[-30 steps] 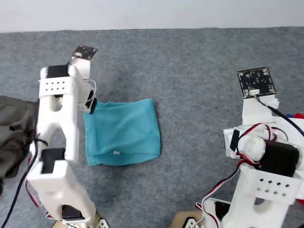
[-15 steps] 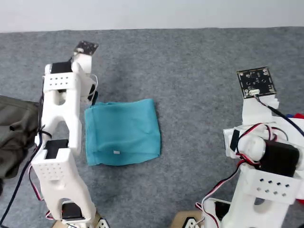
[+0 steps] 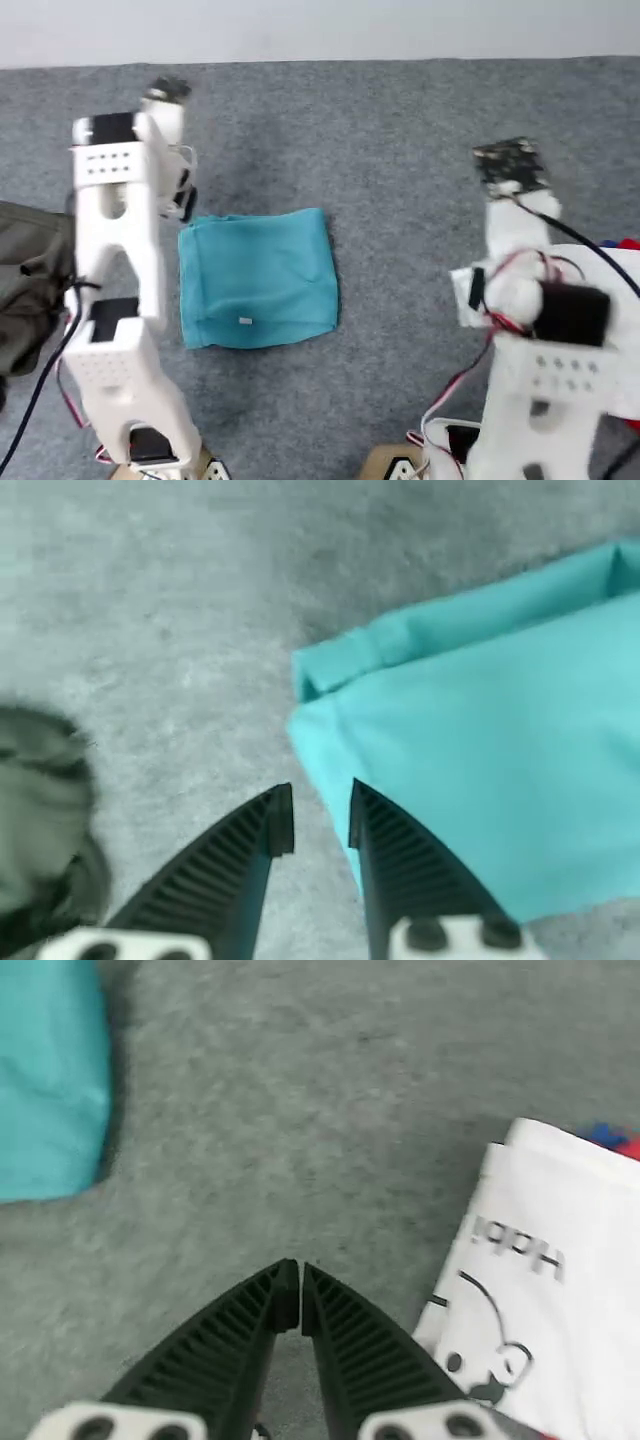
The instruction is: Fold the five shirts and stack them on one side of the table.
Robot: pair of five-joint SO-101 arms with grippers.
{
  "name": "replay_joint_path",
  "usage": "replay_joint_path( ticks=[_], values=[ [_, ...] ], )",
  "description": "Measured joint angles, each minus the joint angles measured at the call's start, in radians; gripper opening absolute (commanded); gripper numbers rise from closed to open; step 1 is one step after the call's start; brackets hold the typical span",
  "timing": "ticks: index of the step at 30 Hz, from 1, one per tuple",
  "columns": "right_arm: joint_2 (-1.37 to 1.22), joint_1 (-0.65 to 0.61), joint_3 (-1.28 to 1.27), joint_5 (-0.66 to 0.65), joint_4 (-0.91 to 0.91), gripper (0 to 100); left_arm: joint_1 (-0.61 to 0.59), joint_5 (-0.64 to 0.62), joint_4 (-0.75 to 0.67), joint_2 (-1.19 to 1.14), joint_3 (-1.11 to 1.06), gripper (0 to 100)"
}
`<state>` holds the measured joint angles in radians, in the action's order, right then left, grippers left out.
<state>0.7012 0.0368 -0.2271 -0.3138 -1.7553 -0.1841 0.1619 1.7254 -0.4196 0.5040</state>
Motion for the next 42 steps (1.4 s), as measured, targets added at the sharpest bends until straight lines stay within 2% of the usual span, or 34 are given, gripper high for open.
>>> replay_joint_path(
  ticks=[4,9,16,23,26,34,42],
  values=[
    [-0.143,-0.152,0.000,0.086,0.000,1.0,-0.078,-0.017,0.000,0.123,0.000,10],
    [-0.307,-0.387,0.000,0.094,0.015,1.0,-0.232,-0.017,0.000,0.235,0.000,10],
    [-0.451,-0.618,0.000,0.203,0.199,1.2,-0.457,-0.017,0.002,0.275,0.000,10],
    [-0.632,-0.657,0.000,0.230,0.416,1.1,-0.555,-0.020,0.003,0.275,0.000,10],
    [-0.712,-0.657,0.000,0.295,0.468,1.0,-0.568,-0.020,0.003,0.275,0.000,10],
    [-0.841,-0.704,0.000,0.446,0.502,1.0,-0.568,-0.041,0.003,0.275,0.000,10],
    [-0.936,-0.715,0.000,0.477,0.506,1.0,-0.568,-0.061,0.003,0.275,0.000,10]
  ],
)
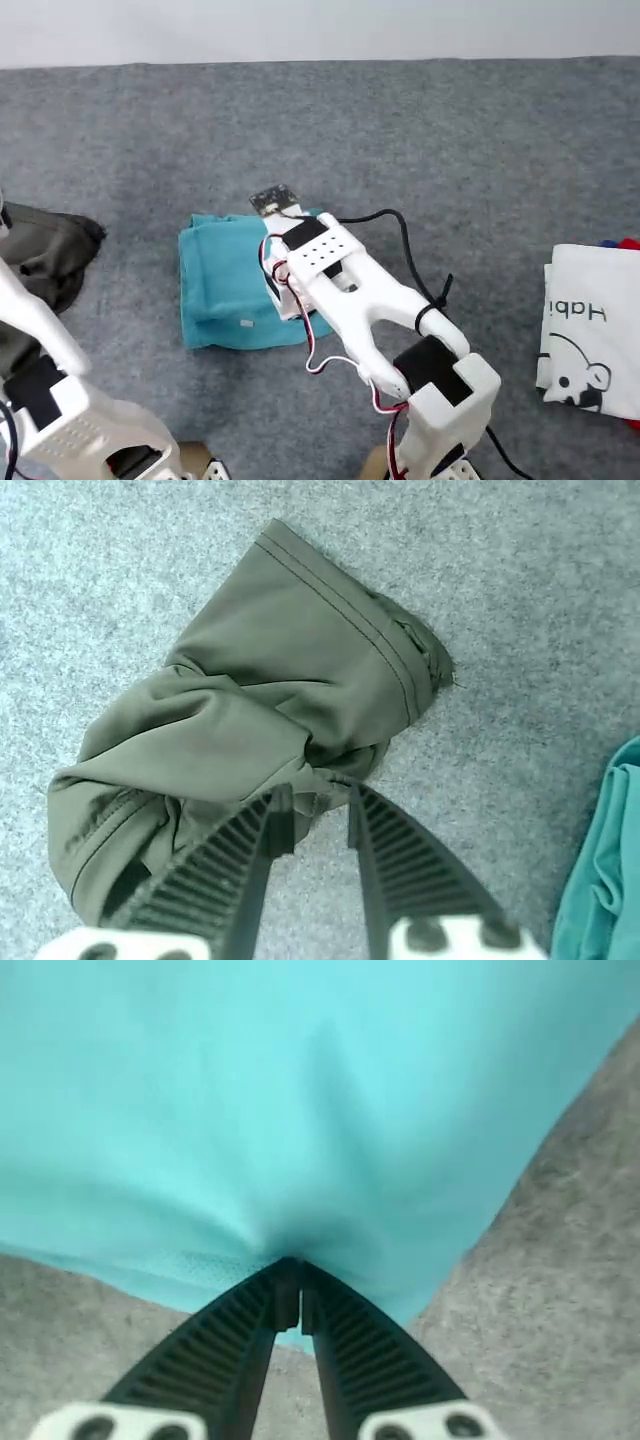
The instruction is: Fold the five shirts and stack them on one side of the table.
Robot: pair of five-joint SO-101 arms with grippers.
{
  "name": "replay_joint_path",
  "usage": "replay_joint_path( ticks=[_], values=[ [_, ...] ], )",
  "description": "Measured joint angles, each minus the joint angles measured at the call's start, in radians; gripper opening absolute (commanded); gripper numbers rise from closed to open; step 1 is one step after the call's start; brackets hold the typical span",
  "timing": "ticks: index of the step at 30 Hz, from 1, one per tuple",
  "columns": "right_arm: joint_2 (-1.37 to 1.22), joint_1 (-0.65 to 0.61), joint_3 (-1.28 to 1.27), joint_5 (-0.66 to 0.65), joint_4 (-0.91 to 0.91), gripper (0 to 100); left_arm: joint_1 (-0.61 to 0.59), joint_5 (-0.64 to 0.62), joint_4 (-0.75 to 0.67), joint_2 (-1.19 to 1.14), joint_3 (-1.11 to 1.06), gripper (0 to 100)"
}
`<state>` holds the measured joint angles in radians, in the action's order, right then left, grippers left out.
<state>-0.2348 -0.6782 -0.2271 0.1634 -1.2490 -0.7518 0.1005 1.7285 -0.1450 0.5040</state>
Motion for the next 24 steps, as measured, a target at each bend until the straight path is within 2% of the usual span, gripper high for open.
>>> replay_joint_path(
  ticks=[6,10,18,24],
  values=[
    [0.011,-0.060,0.000,0.000,-0.117,1.0,0.002,0.000,0.002,0.000,-0.040,10],
    [0.112,-0.068,0.000,0.000,-0.126,1.0,0.002,0.000,0.002,0.000,-0.049,10],
    [0.195,-0.086,0.002,0.000,0.066,1.0,0.002,0.000,0.002,0.000,-0.049,10],
    [0.051,-0.178,0.061,0.000,0.181,1.0,0.002,0.000,0.002,0.000,-0.049,10]
  ],
)
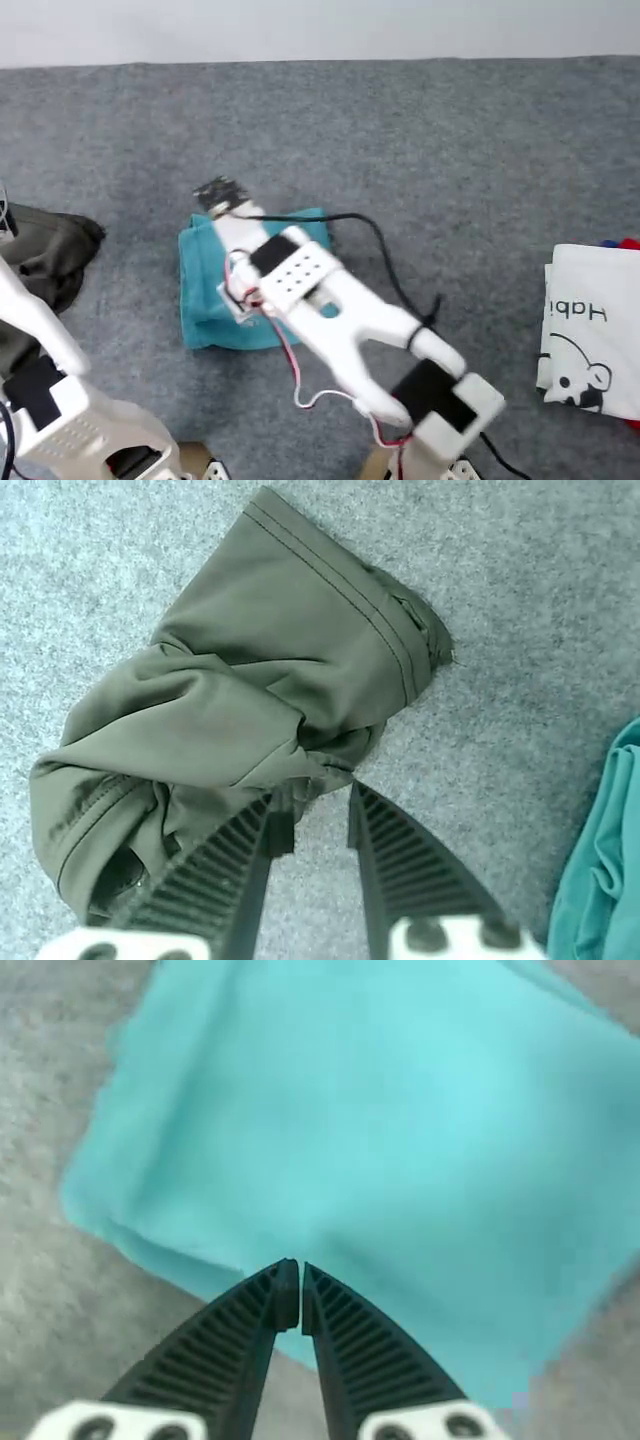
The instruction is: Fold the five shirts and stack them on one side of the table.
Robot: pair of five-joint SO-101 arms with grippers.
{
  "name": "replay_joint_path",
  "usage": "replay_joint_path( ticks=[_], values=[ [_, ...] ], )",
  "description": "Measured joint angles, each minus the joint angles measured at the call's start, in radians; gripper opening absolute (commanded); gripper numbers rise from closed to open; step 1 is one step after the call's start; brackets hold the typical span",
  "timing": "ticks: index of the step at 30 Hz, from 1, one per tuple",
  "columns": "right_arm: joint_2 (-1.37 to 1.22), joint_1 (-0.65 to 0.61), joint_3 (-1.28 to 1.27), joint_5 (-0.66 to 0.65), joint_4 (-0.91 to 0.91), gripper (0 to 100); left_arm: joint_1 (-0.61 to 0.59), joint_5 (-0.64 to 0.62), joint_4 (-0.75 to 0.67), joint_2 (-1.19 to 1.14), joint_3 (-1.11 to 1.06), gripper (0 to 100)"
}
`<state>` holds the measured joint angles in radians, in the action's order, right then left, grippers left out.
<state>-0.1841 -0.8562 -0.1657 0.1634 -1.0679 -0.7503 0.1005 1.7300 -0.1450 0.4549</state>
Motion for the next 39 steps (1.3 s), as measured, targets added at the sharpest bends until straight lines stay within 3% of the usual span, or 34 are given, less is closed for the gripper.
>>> replay_joint_path(
  ticks=[8,15,25,35,39],
  values=[
    [-0.235,-0.044,0.178,0.000,0.000,1.0,0.000,0.000,0.000,0.000,0.000,10],
    [-0.244,-0.121,0.302,0.000,-0.226,1.0,0.000,0.000,0.000,0.000,0.000,10],
    [-0.244,-0.106,0.612,0.000,-0.473,1.0,0.000,0.000,0.000,0.000,0.000,10],
    [-0.341,-0.104,0.643,0.000,-0.384,1.0,0.000,0.002,0.000,0.000,0.000,10],
    [-0.368,-0.121,0.643,0.000,-0.431,1.0,0.000,0.002,0.000,0.000,0.000,10]
  ],
)
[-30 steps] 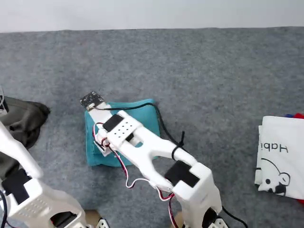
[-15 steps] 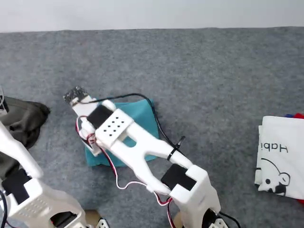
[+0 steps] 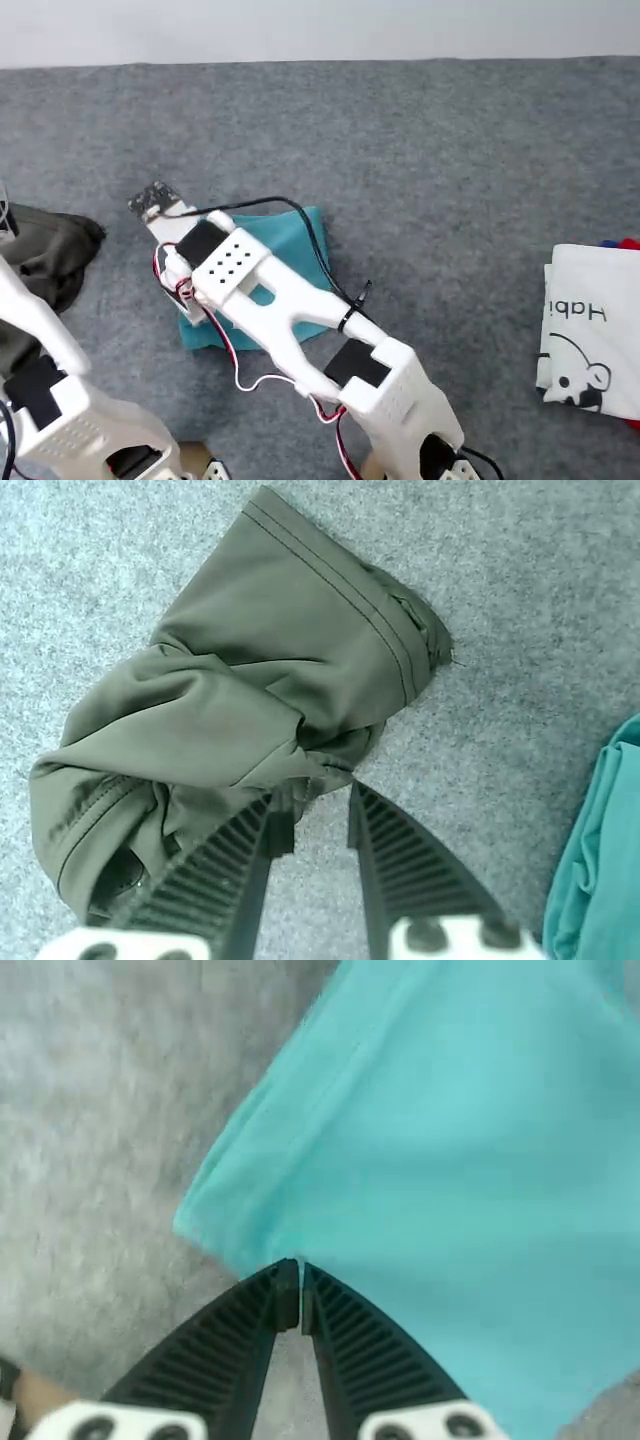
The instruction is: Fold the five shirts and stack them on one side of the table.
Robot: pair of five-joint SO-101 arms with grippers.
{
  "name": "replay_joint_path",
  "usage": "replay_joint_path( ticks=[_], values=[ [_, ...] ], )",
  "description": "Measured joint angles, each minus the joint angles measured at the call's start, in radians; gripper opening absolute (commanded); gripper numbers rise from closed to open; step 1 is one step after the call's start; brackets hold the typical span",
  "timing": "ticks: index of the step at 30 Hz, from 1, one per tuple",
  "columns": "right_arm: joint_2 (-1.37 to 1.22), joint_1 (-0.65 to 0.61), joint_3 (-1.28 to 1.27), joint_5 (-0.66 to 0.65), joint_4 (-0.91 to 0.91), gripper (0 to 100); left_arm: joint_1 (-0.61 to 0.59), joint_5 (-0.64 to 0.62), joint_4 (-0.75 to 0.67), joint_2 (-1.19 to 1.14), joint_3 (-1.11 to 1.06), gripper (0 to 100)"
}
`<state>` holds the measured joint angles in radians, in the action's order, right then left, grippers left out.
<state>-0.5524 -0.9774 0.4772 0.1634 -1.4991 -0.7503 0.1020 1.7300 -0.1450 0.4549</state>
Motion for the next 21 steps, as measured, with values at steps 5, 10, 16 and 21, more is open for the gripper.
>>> replay_joint_path(
  ticks=[5,10,16,21],
  values=[
    [-0.002,-0.041,0.000,0.028,-0.130,1.0,0.000,0.000,0.000,0.000,0.000,10],
    [-0.002,-0.089,0.000,0.034,-0.227,1.0,0.000,0.000,0.000,0.000,0.000,10],
    [-0.002,-0.112,0.000,0.037,-0.206,1.8,0.000,0.000,0.000,0.000,0.000,10],
    [-0.002,-0.110,0.000,0.037,-0.161,15.0,0.000,0.000,0.000,0.000,0.000,10]
  ],
)
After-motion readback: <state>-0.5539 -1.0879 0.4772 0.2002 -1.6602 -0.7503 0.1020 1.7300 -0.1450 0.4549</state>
